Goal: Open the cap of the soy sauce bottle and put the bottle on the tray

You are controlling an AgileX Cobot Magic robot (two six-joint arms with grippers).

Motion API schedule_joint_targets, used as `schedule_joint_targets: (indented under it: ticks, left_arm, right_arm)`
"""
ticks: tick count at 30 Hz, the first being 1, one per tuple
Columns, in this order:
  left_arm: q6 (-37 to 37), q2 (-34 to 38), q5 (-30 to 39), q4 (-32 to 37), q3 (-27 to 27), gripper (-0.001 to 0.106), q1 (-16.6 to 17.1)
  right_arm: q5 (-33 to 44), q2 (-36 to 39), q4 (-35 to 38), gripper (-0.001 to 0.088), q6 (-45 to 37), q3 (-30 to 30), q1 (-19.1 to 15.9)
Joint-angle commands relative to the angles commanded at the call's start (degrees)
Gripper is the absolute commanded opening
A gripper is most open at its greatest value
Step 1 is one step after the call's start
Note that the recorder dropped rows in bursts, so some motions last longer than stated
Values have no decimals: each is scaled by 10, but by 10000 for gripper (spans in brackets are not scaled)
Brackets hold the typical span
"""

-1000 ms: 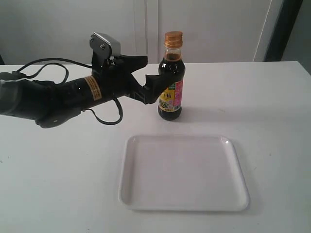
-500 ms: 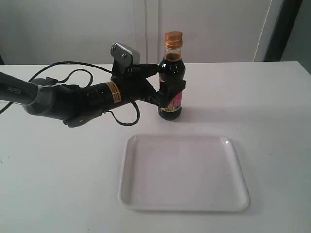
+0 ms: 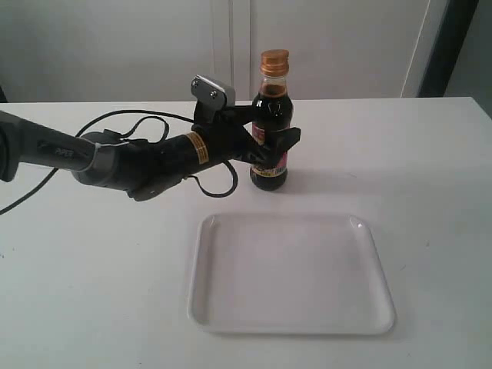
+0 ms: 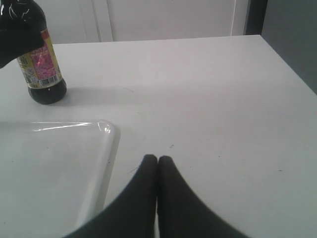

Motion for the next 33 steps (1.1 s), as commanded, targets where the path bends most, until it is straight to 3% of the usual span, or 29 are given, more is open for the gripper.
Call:
schedule_joint_targets:
  ticks: [15,18,23,31,33]
  left_arm:
    - [1,17,-5,-16,-42,1049,-5]
    - [1,17,-4,-16,-42,1009,-5]
    - [2,17,-4,-12,-42,713,-5]
    - [2,17,11,-2,-42,46,-5]
    - [2,17,12,-1,-42,0,-5]
  right_arm:
    - [0,0,0,0,0,0,0]
    - [0,0,0,0,0,0,0]
    - [0,0,0,0,0,0,0]
    - [0,0,0,0,0,0,0]
    - [0,0,0,0,-6,0,0]
